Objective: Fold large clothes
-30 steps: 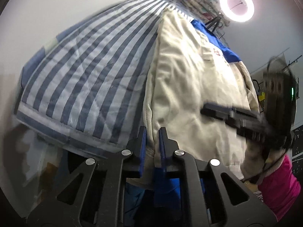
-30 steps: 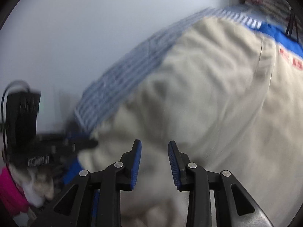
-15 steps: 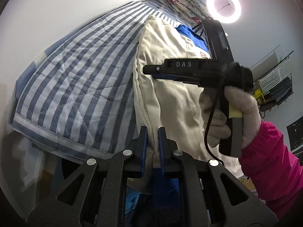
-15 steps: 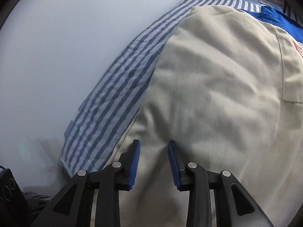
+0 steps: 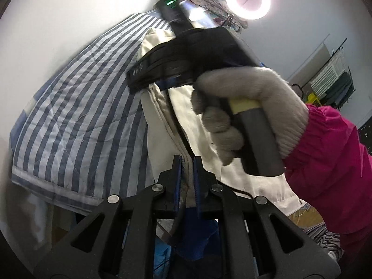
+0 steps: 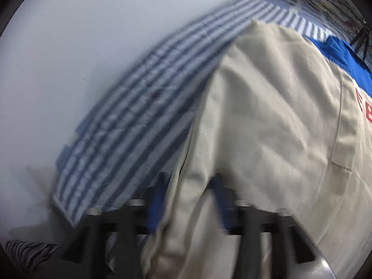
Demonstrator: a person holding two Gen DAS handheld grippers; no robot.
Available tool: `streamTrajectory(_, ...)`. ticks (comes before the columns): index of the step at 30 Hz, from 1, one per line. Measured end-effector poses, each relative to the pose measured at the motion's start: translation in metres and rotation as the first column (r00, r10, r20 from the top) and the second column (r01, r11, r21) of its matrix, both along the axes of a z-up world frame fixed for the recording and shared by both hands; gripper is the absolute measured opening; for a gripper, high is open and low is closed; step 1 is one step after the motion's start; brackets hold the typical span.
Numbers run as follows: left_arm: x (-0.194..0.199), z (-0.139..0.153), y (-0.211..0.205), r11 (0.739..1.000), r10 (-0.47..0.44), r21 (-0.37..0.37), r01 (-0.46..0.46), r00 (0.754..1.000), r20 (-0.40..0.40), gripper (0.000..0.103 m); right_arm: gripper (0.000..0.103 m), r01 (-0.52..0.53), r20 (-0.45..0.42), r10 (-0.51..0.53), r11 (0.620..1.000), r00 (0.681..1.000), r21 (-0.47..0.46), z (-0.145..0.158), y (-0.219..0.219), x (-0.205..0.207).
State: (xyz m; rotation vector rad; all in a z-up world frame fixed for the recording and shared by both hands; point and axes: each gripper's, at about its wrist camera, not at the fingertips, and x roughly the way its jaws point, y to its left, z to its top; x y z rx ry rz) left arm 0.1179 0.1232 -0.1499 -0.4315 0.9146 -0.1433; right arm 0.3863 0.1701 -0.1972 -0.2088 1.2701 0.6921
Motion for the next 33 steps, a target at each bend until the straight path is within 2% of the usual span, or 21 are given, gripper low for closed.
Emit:
streamTrajectory(1, 0.001, 0.001, -0.003, 1.000, -0.004, 0.011, 0.004, 1.000, 0.002, 0.008, 0.012, 0.006, -0.005, -0.006, 1.000, 1.000, 0.015, 0.000, -0.004, 0.003)
streamTrajectory(4, 0.001, 0.004, -0.009, 0.999, -0.020, 0.034, 0.020, 1.000, 0.009, 0.008, 0.003, 0.040, -0.050, -0.035, 0.994, 0.998, 0.101, 0.001, -0.026, 0.011)
streamTrajectory(7, -0.005, 0.011, -0.001, 1.000, -0.007, -0.006, 0.007, 1.000, 0.022, 0.009, 0.002, 0.078, -0.085, -0.062, 0.977, 0.994, 0.199, 0.002, -0.049, 0.019)
streamTrajectory(11, -0.024, 0.031, 0.021, 0.996, 0.045, -0.080, -0.038, 0.995, 0.094, 0.010, 0.002, 0.127, -0.118, -0.095, 0.941, 0.989, 0.312, 0.005, -0.081, 0.025)
streamTrajectory(13, -0.027, 0.036, 0.030, 0.994, 0.085, -0.077, -0.077, 0.990, 0.110, 0.010, 0.002, 0.143, -0.125, -0.105, 0.923, 0.987, 0.356, 0.007, -0.095, 0.027)
streamTrajectory(16, -0.021, 0.028, 0.040, 0.986, 0.140, -0.101, -0.133, 0.988, 0.067, 0.010, 0.002, 0.174, -0.134, -0.130, 0.894, 0.982, 0.413, 0.014, -0.113, 0.025)
streamTrajectory(18, -0.013, 0.022, 0.037, 0.984, 0.141, -0.112, -0.136, 0.990, 0.032, 0.010, 0.002, 0.191, -0.135, -0.145, 0.872, 0.980, 0.451, 0.022, -0.130, 0.026)
streamTrajectory(22, -0.001, 0.009, 0.013, 0.990, 0.067, -0.120, -0.070, 0.997, -0.033, 0.010, 0.002, 0.245, -0.155, -0.191, 0.817, 0.969, 0.522, 0.030, -0.167, 0.024)
streamTrajectory(26, 0.006, 0.010, -0.031, 0.995, -0.048, -0.087, 0.045, 0.998, -0.032, 0.010, 0.002, 0.326, -0.197, -0.259, 0.758, 0.946, 0.566, 0.022, -0.207, 0.023)
streamTrajectory(31, 0.018, 0.002, -0.089, 0.980, -0.198, -0.035, 0.196, 0.978, -0.064, 0.010, 0.002, 0.470, -0.304, -0.358, 0.649, 0.883, 0.599, -0.009, -0.265, 0.021)
streamTrajectory(33, 0.021, -0.006, -0.110, 0.969, -0.248, -0.007, 0.248, 0.965, -0.091, 0.010, 0.002, 0.551, -0.372, -0.407, 0.604, 0.834, 0.575, -0.032, -0.290, 0.020)
